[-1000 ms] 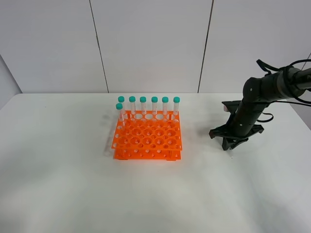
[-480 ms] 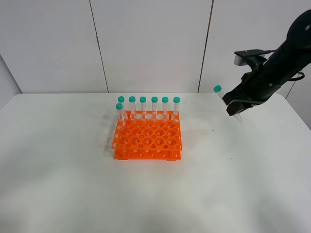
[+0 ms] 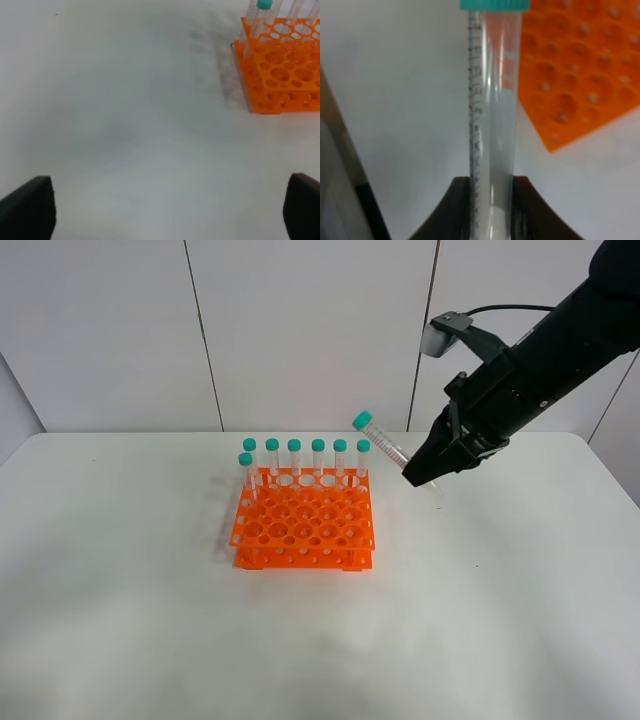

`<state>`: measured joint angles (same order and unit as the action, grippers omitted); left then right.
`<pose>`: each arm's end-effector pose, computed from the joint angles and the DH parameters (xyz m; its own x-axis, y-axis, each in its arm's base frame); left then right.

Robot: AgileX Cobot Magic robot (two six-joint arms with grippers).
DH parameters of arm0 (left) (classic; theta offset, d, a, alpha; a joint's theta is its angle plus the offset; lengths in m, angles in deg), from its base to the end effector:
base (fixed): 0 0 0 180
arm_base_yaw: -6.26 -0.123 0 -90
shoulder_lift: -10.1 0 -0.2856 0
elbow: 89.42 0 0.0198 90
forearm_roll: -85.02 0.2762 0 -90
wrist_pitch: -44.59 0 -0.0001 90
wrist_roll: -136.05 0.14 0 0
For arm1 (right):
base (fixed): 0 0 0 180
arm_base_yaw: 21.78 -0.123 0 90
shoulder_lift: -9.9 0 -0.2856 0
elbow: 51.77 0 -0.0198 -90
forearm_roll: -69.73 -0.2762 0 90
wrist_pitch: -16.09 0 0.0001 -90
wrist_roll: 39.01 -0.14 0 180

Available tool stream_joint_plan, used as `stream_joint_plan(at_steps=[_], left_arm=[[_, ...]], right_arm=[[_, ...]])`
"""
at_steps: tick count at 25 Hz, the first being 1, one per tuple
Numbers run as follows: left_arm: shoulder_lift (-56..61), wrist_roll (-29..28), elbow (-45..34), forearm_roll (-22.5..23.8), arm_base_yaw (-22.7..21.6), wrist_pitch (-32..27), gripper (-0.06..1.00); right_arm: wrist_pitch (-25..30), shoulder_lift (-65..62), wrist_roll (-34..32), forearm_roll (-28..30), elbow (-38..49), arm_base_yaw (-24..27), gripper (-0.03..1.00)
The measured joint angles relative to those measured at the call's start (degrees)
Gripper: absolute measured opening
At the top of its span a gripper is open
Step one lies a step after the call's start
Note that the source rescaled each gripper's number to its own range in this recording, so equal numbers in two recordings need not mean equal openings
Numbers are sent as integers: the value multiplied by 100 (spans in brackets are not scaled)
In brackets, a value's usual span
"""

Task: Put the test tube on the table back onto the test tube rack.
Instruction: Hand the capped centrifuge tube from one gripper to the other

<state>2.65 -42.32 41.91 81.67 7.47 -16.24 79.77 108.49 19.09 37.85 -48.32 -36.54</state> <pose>0.0595 -0.0084 0.2671 -0.4525 0.0095 -0.8917 0.0665 0.9975 -0.0232 0.3267 0.1546 0.2500 -0.4264 -0.7299 -0.5343 -0.8928 0.4344 0.1191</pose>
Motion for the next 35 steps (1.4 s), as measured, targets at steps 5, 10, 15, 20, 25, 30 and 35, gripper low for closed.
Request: stream_joint_plan(at_steps=[5,10,15,20,25,30,35], left_arm=[[0,0,0,0,0,0,100],[-240,-163,228,-17,0,197,100],[-1604,-163,1038,-633,0,840,100],[-3239,410,1455,-1850,0,1760,100],[-4907,1934,1470,-3667,0,2607,100],[-6447,3852,1678,-5951,0,2699,100],[-7453,5227,1939,-7962,126,2226,100]], right_arm=[[-80,0,23,-6,0,-295,3],[-182,0,59,-154,0,-312,3],[-216,0,335,-400,0,-312,3],[-349,0,422,-464,0,-312,3],[-482,0,433,-670,0,-312,3],[-559,0,444,-684,0,-473,3],[-985,0,448,-626,0,-750,3]])
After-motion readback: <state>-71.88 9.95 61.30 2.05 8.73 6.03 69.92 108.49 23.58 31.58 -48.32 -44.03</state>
